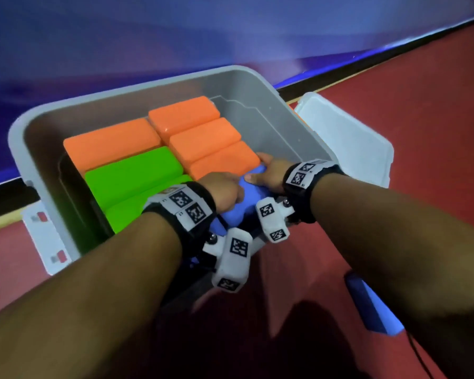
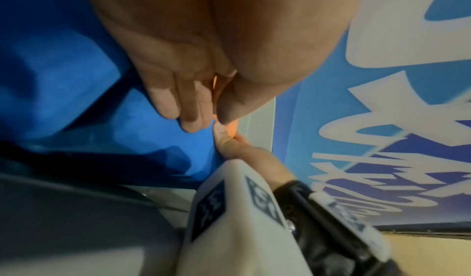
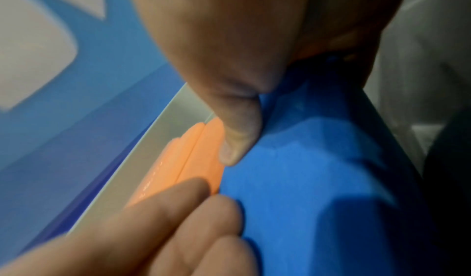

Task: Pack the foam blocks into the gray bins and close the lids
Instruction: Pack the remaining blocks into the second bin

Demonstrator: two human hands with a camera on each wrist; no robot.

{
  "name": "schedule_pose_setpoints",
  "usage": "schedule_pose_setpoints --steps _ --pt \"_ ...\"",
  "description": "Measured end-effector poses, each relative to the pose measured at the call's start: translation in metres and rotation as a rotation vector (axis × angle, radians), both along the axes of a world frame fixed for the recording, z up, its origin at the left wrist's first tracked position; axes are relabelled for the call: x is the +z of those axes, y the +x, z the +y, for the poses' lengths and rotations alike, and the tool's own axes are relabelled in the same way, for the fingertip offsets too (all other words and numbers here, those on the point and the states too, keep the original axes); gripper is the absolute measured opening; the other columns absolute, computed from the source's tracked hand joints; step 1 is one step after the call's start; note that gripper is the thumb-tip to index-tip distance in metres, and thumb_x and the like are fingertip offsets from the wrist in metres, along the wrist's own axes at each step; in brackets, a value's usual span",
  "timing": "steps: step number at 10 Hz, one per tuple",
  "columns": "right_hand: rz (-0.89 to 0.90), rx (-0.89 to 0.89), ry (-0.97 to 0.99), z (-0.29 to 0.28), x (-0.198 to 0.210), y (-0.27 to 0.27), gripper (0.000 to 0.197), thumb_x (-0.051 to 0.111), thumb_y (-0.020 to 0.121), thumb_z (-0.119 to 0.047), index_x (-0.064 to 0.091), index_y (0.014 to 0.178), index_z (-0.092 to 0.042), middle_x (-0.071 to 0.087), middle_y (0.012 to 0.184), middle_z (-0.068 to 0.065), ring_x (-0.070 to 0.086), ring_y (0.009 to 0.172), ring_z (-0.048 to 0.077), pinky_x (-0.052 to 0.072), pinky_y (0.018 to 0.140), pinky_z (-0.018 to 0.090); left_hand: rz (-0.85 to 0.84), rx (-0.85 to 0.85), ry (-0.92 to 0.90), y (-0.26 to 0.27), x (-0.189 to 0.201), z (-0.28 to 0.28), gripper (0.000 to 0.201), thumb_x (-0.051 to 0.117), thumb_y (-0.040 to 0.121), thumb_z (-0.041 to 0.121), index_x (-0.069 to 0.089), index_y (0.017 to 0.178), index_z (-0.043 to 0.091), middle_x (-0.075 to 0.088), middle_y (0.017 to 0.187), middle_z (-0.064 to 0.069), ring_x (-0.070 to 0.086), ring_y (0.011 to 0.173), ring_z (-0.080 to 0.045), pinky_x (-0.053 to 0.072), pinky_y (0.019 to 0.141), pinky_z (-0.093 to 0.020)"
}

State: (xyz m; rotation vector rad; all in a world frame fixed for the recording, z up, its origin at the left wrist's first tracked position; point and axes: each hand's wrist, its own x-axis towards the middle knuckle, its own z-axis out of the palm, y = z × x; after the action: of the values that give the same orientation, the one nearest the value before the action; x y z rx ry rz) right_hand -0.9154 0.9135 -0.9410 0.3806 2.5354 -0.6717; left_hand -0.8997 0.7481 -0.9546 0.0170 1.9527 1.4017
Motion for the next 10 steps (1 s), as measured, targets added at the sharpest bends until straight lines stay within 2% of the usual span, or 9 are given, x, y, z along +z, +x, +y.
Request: schedule_pose_setpoints --steps 1,2,3,4,5,6,8,9,10 --pt "-0.021 -0.07 -0.084 0.008 -0.006 0.0 0.054 0.071 0.085 -0.042 0.053 0.132 -0.023 0.064 0.118 0.0 0.063 0.109 0.022 0.049 0.095 0.035 -0.053 0.142 0.206 0.018 -0.001 0.005 0.021 0.058 0.089 -0.001 0.063 0.092 0.019 0.055 0.098 -0.011 0.052 0.083 -0.025 0.044 0.067 -0.033" --pt "-0.027 -0.032 -0.016 0.005 0.001 0.005 0.048 0.069 0.085 -0.045 0.063 0.121 -0.014 0.067 0.115 0.008 0.065 0.099 0.026 0.051 0.084 0.033 -0.032 0.183 0.189 0.033 0.011 0.012 0.024 0.055 0.088 -0.008 0.064 0.104 0.008 0.053 0.086 -0.014 0.042 0.06 -0.018 0.031 0.056 -0.026" --pt "0.147 0.001 0.024 0.002 0.024 0.012 0.048 0.064 0.09 -0.031 0.053 0.132 -0.01 0.061 0.126 0.01 0.059 0.109 0.026 0.043 0.083 0.026 0.056 0.222 0.104 0.037 0.043 0.032 0.017 0.055 0.087 -0.007 0.062 0.092 0.008 0.056 0.08 -0.019 0.05 0.062 -0.023 0.042 0.058 -0.03" --pt "0.352 -0.08 -0.299 0.035 0.049 0.027 0.05 0.053 0.092 -0.007 0.046 0.14 -0.014 0.055 0.137 0.008 0.054 0.123 0.019 0.039 0.1 0.023 0.247 0.257 0.052 0.043 0.075 0.081 0.017 0.064 0.076 0.001 0.055 0.082 0.014 0.064 0.076 -0.013 0.063 0.075 -0.027 0.056 0.076 -0.046" --pt "0.6 -0.266 -0.486 0.12 0.057 0.06 0.042 0.052 0.086 0.001 0.057 0.126 -0.012 0.063 0.117 0.007 0.061 0.104 0.017 0.051 0.093 0.03 0.24 0.164 0.153 0.063 0.085 0.162 0.021 0.064 0.077 -0.001 0.057 0.092 0.013 0.065 0.08 -0.013 0.062 0.074 -0.025 0.054 0.073 -0.041" --pt "0.67 -0.609 -0.307 0.198 0.027 0.109 0.03 0.045 0.089 -0.004 0.062 0.109 -0.019 0.065 0.104 0.001 0.063 0.097 0.021 0.05 0.085 0.029 0.142 -0.008 0.165 0.095 0.058 0.225 0.029 0.063 0.065 0.012 0.059 0.093 0.02 0.064 0.082 -0.009 0.058 0.076 -0.027 0.045 0.069 -0.041" --pt "-0.06 -0.834 -0.078 0.342 -0.079 0.239 0.041 0.061 0.092 -0.021 0.052 0.129 -0.009 0.053 0.127 0.0 0.053 0.121 0.025 0.045 0.078 0.023 0.095 -0.452 -0.204 0.169 -0.021 0.306 0.047 0.055 0.091 0.014 0.048 0.137 0.014 0.065 0.108 -0.008 0.067 0.086 -0.014 0.051 0.071 -0.021" --pt "-0.299 -0.688 0.249 0.383 -0.108 0.295 0.066 0.053 0.094 -0.036 0.03 0.148 -0.005 0.032 0.153 0.018 0.034 0.14 0.032 0.034 0.11 0.036 0.175 -0.719 -0.473 0.202 -0.059 0.315 0.033 0.058 0.089 0.022 0.059 0.121 0.014 0.065 0.117 -0.005 0.061 0.107 -0.024 0.046 0.084 -0.026" --pt "-0.256 -0.74 0.252 0.396 -0.115 0.322 0.093 0.069 0.072 -0.05 0.033 0.147 -0.01 0.041 0.149 0.015 0.045 0.133 0.032 0.041 0.106 0.039 0.093 -0.837 -0.532 0.228 -0.091 0.315 0.031 0.066 0.081 0.02 0.063 0.11 0.009 0.067 0.114 -0.009 0.064 0.104 -0.023 0.051 0.091 -0.033"
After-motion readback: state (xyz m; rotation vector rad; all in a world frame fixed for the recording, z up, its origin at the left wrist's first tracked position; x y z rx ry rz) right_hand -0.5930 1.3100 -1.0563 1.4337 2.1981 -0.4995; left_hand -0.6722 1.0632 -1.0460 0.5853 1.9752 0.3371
